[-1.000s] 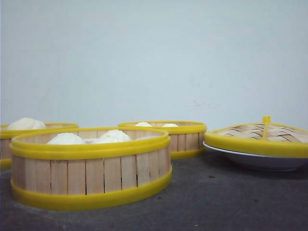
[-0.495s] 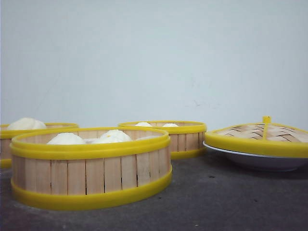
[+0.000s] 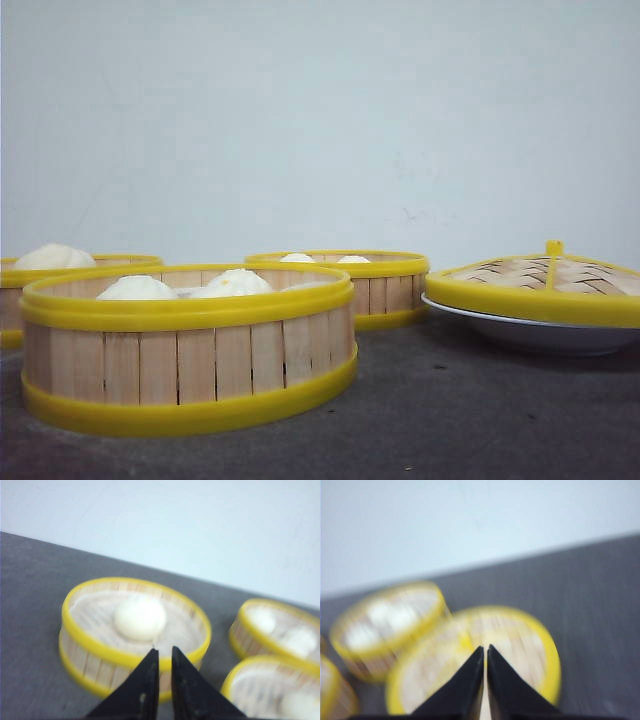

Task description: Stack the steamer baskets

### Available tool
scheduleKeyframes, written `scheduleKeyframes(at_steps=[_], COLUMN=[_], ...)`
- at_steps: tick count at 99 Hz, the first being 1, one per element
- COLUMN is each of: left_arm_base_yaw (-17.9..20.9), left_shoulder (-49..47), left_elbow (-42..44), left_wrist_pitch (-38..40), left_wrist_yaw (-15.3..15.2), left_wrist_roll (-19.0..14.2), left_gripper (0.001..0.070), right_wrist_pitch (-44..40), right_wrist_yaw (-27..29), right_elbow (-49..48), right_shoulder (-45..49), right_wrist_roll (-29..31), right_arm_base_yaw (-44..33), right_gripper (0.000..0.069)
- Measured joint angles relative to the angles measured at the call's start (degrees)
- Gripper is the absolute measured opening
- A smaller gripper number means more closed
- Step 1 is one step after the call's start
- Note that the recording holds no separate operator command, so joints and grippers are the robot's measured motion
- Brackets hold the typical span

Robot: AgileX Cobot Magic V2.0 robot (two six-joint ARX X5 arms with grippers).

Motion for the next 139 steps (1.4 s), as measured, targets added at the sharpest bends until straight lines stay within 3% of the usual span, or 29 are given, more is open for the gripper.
scheduleKeyframes(at_steps=[18, 32, 50, 73, 99, 106, 117, 123, 130, 139], left_arm_base_yaw=[0.0, 0.0, 0.0, 0.02, 0.0, 0.0, 0.0, 0.0, 0.0, 0.0], left_shoulder=[7.58, 16.81, 28.11, 38.38, 40.17, 40.15, 40.15, 40.15, 40.15, 40.17], left_elbow=[13.77, 23.67, 34.12, 37.2, 37.2, 37.2, 37.2, 37.2, 37.2, 37.2], left_wrist_pitch=[-6.19, -14.34, -22.16, -27.56, -28.04, -27.96, -27.87, -27.76, -27.47, -27.39], left_wrist_yaw=[0.04, 0.13, 2.67, 3.82, 4.17, 4.17, 4.17, 4.17, 4.17, 4.17], left_wrist_roll=[0.31, 4.17, 9.33, 12.31, 12.68, 12.7, 13.05, 13.14, 13.31, 13.35], left_gripper=[0.0017, 0.0017, 0.0017, 0.0017, 0.0019, 0.0076, 0.0321, 0.0412, 0.0451, 0.0466], right_wrist_pitch=[-7.69, -14.51, -20.04, -24.52, -26.47, -26.51, -26.56, -26.56, -26.51, -25.7], right_wrist_yaw=[-0.02, -0.02, -0.02, 0.28, 0.39, 0.39, 0.39, 0.39, 0.39, -0.9], right_elbow=[15.06, 24.85, 32.68, 33.0, 33.0, 33.0, 33.0, 33.0, 33.0, 33.0], right_shoulder=[11.13, 21.33, 32.2, 41.51, 45.2, 45.18, 45.18, 45.18, 45.2, 45.59], right_wrist_roll=[-0.24, -3.17, -7.89, -12.02, -14.27, -14.6, -14.69, -14.69, -14.69, -14.69], right_arm_base_yaw=[0.0, 0.0, 0.0, 0.0, 0.0, 0.0, 0.0, 0.0, 0.0, 0.15], right_gripper=[0.0008, 0.0008, 0.0008, 0.0008, 0.0014, 0.0097, 0.0396, 0.052, 0.0585, 0.0606])
